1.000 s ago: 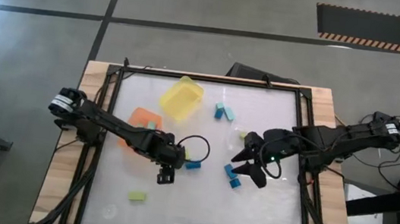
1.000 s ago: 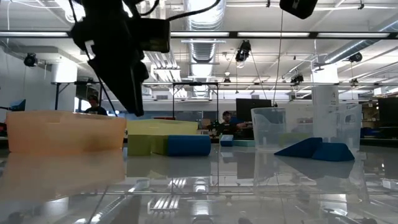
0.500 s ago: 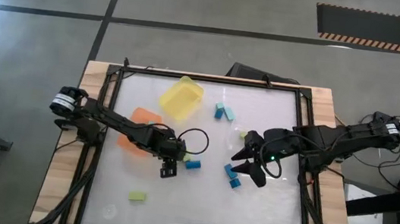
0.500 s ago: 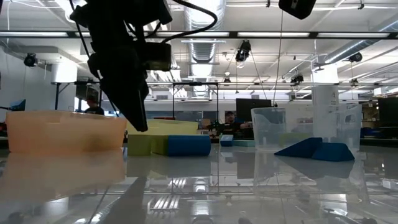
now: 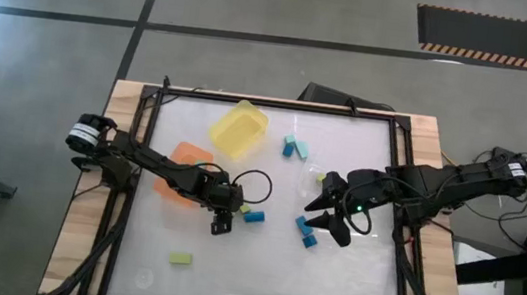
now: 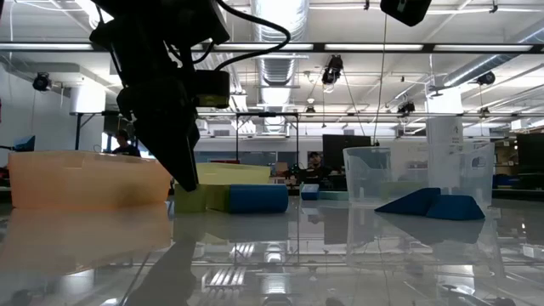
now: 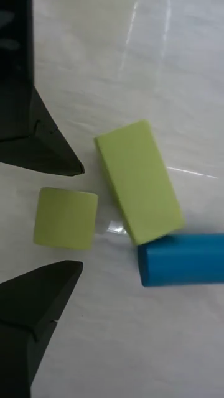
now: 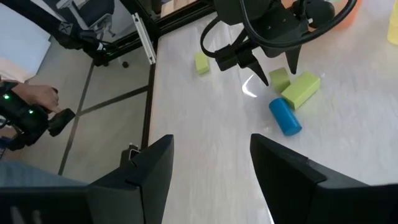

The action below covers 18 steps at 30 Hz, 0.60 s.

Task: Sort & place blocks by color
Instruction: Put the green block into the transparent bin

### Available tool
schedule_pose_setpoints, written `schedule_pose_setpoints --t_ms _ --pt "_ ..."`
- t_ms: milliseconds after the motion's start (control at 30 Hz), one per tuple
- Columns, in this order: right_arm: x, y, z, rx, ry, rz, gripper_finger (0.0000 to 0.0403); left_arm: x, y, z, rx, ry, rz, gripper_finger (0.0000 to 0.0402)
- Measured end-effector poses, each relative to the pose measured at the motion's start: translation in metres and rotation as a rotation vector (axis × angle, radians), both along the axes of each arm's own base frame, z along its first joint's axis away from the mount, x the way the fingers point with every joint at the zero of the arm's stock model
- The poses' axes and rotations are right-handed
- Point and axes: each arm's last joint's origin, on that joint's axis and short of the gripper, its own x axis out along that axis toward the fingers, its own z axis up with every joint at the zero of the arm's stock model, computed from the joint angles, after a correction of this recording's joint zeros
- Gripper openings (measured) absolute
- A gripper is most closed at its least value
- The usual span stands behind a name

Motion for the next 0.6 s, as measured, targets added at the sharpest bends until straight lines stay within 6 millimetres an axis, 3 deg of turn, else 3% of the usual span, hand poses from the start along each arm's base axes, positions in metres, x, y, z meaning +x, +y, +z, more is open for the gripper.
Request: schedule_pose_setpoints --t_ms 133,367,600 --pt "0.0 0.0 0.0 0.0 0.0 0.0 0.0203 -0.0003 0.0 -0.0004 0.0 0.001 0.0 0.0199" --pt "0.0 0.0 0.0 -0.002 -0.001 0.001 0.0201 -0.0001 0.0 -0.0001 0.001 0.0 -0.002 0.011" --pt "0.0001 -0.0001 0.0001 -0.02 -0.009 0.011 0.0165 0.002 -0.0005 0.0032 -0.007 -0.009 0.002 0.0108"
